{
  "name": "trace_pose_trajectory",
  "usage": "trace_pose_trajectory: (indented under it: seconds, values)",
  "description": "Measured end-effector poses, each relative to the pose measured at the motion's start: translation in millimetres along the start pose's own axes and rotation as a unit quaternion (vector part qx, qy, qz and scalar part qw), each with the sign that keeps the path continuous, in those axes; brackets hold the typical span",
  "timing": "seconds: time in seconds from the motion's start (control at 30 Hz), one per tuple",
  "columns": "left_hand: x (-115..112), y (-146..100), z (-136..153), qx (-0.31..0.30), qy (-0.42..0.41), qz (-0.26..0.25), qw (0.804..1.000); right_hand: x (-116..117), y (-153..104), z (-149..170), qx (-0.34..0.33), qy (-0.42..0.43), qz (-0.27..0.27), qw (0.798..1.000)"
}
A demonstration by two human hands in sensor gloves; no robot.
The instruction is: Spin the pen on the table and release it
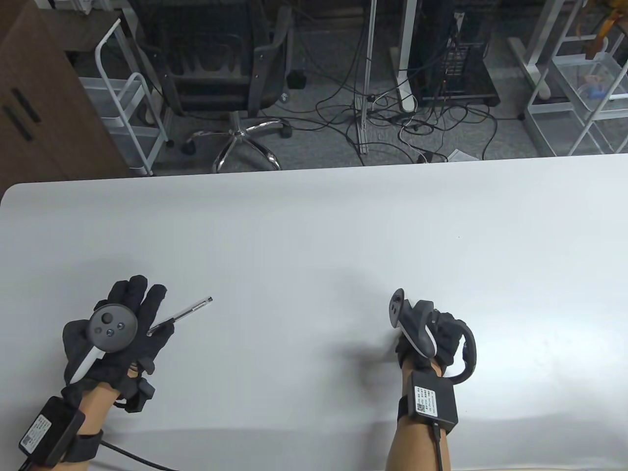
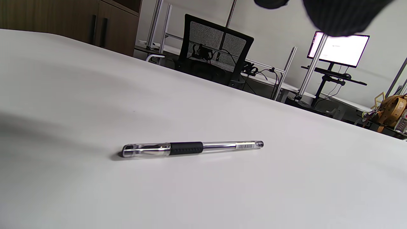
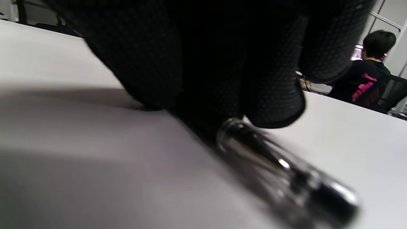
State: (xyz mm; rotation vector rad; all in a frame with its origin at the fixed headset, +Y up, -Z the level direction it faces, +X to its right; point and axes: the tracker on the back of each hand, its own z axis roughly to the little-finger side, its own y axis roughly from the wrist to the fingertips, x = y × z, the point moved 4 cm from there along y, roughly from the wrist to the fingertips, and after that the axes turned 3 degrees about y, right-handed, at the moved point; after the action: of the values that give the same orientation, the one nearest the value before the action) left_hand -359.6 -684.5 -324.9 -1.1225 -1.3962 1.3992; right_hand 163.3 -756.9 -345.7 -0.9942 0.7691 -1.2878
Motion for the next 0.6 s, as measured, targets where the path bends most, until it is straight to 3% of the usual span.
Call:
trace_pose_trajectory:
  seconds: [0.27, 0.6]
  values:
    - [-1.2, 0.7, 0.1, -0.001, -0.001, 0.005, 1.0, -3.7, -1.2, 3.8, -0.025, 0.072, 0.001, 0.997]
    - [-1.9, 1.0, 0.5, 0.002, -0.004, 0.009, 1.0, -46.3, -19.4, -44.6, -0.123, 0.128, 0.032, 0.984]
